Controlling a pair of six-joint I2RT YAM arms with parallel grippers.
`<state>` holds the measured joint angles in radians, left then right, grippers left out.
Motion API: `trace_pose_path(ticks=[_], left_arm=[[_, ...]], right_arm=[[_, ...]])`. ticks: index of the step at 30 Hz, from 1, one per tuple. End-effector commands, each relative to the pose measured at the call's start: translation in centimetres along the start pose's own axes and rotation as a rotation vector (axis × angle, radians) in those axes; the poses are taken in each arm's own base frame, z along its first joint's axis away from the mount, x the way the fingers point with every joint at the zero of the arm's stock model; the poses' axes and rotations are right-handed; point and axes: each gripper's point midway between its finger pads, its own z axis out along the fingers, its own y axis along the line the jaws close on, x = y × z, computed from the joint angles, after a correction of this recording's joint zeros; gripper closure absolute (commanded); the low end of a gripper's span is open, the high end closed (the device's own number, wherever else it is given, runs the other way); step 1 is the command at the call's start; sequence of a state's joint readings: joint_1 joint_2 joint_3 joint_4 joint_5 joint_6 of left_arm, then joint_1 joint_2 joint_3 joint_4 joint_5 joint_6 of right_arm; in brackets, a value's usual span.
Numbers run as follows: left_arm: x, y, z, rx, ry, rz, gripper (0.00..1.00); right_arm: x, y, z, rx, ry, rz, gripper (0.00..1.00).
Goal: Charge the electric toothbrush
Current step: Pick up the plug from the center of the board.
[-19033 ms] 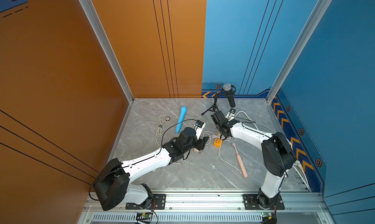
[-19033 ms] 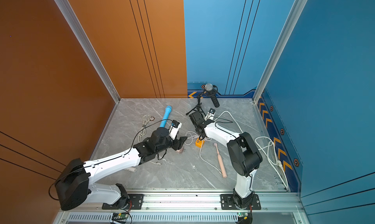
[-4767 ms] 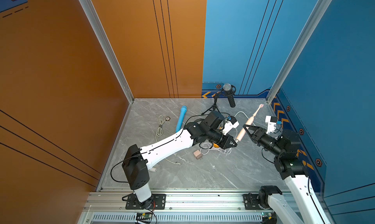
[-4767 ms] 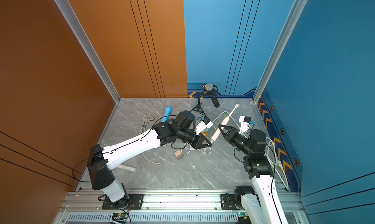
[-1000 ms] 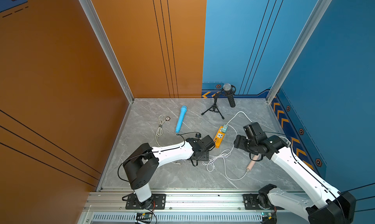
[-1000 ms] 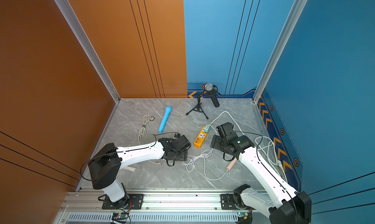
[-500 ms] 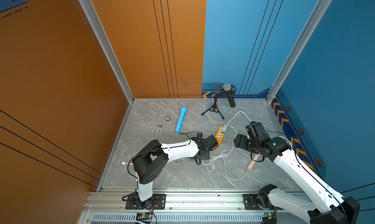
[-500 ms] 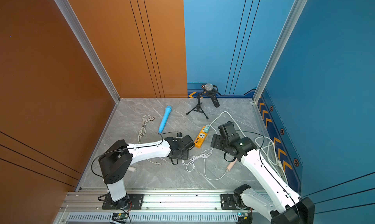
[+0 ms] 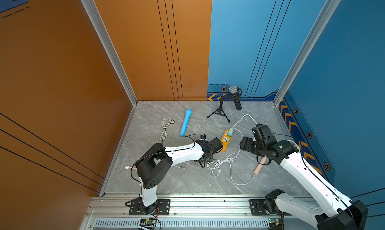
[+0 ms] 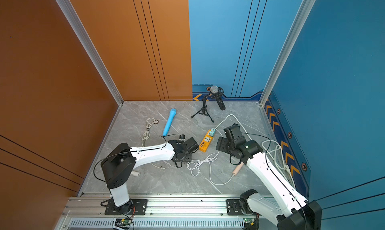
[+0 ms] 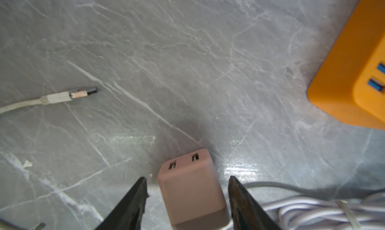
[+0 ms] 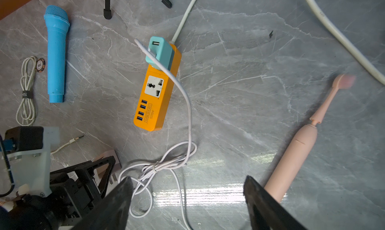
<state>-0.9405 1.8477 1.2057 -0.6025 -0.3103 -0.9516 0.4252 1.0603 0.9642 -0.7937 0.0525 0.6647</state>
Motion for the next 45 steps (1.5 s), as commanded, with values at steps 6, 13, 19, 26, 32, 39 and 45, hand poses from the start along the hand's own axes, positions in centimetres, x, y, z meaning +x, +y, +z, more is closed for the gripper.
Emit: trace_pose_path(ticks=[6,13,19,26,32,39,45], left_arm=[[1.0,0.7,1.0,-0.046,0.036,0.007,0.46],[0.8,0.4,0.5,-0.029,0.028,0.045,0.58],[-2.3,0.4,-3.5,0.010,-0.116,0.149,0.66],[-5.9,-3.4,-9.1,0.343,-0.359,0.438,0.86],[-2.9,-7.8,-14.3,0.849,-0.536,0.793,0.88],[-1.1,-9.5,-17.8,1.089,-0.552,0.956,0.95],[-1.3,-9.4,-18.5,1.087,-0.580,0.964,1.00]], right_arm=[[-0.6,0.5,0.0,-0.016,-0.006,-0.016,0.17],[-0.7,0.8,-0.3,-0.033,-0.009,-0.002,0.19],[-0.1,2.6,-1.3,-0.135,0.030,0.008,0.20],[1.4,6.6,-3.9,-0.363,0.136,0.020,0.19],[1.3,9.9,-5.6,-0.513,0.177,0.050,0.19],[2.6,11.7,-4.2,-0.499,0.235,0.004,0.21],[3.5,12.0,-2.8,-0.472,0.275,-0.002,0.28]])
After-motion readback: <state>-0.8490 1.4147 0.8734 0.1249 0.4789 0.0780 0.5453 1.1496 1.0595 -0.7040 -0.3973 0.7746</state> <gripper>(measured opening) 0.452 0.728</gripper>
